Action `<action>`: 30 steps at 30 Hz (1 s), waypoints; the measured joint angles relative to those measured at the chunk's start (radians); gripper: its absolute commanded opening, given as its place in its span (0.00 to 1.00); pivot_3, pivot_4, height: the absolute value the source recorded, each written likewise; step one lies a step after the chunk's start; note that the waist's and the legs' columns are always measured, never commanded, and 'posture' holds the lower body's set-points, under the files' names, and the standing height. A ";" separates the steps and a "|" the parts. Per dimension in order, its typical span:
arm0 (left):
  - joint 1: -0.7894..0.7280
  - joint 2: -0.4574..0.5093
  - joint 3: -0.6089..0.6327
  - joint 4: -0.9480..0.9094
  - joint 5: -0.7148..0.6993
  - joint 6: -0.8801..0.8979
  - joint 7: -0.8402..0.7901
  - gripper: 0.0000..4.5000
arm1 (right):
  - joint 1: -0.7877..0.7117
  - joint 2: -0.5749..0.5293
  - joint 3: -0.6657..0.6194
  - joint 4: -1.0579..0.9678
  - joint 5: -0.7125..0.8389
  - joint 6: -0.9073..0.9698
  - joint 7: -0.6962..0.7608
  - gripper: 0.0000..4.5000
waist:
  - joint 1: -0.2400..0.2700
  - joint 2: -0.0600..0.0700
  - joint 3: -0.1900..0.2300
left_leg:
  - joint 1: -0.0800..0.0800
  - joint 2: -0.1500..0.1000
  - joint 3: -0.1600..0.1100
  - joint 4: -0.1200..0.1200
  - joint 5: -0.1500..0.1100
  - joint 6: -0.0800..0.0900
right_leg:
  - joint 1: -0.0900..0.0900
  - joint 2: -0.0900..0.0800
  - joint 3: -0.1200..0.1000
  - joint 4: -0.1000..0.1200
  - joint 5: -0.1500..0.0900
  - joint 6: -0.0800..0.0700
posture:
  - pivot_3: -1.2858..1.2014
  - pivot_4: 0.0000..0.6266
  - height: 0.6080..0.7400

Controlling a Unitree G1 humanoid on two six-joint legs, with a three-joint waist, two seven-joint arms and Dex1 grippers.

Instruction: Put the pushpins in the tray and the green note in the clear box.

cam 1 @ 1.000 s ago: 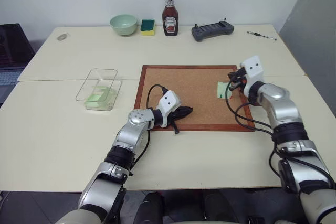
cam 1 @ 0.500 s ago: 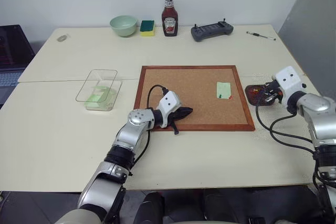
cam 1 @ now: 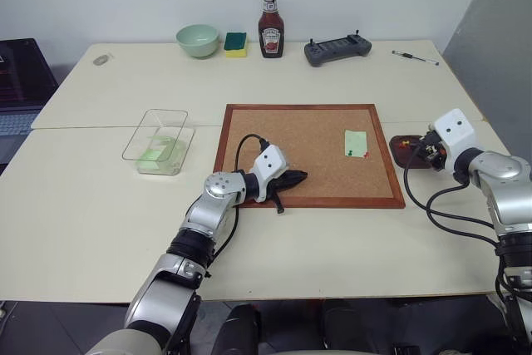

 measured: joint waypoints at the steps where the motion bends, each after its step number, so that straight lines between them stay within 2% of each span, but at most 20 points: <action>1: 0.000 0.000 0.000 0.000 0.000 -0.001 0.000 0.00 | 0.000 0.001 -0.001 -0.003 0.005 0.005 0.001 0.76 | 0.000 0.000 0.000 | 0.000 0.000 0.000 0.000 0.000 0.000 | 0.000 0.000 0.000 0.000 0.000 0.000 | 0.52 0.24 1.00; 3: 0.000 0.003 0.000 0.000 0.000 -0.001 -0.002 0.00 | 0.002 0.006 -0.006 -0.029 0.027 0.024 0.013 0.83 | -0.001 0.000 0.000 | 0.000 0.000 0.000 0.000 0.000 0.000 | 0.000 0.000 0.000 0.000 0.000 0.000 | 0.52 0.24 1.00; 9: 0.000 0.003 -0.001 0.001 0.000 -0.003 -0.003 0.00 | 0.019 0.046 -0.020 -0.159 0.129 0.114 0.071 0.83 | -0.001 0.000 0.000 | 0.001 0.000 -0.001 0.000 0.000 0.000 | 0.001 0.000 -0.001 -0.001 0.000 0.000 | 0.52 0.24 1.00; 13: -0.001 0.004 -0.001 0.002 0.001 -0.004 -0.004 0.00 | 0.031 0.088 -0.010 -0.167 0.159 0.175 0.071 0.83 | -0.002 0.000 0.000 | 0.001 0.000 -0.001 0.000 0.000 0.000 | 0.001 0.000 -0.001 -0.001 0.000 0.000 | 0.52 0.24 1.00; 28: 0.003 0.007 -0.002 -0.005 0.003 -0.002 -0.002 0.00 | -0.020 0.217 -0.003 -0.041 0.184 0.196 0.015 0.83 | -0.002 0.000 0.000 | 0.002 0.000 -0.001 -0.001 0.000 0.000 | 0.001 0.000 -0.001 -0.001 0.000 0.000 | 0.52 0.24 1.00; 30: 0.004 0.008 -0.001 -0.005 0.003 -0.002 -0.002 0.00 | -0.026 0.224 -0.002 -0.022 0.183 0.186 0.006 0.77 | -0.003 0.000 0.000 | 0.002 0.001 -0.001 -0.001 0.000 0.000 | 0.001 0.000 -0.001 -0.001 0.000 0.000 | 0.52 0.24 1.00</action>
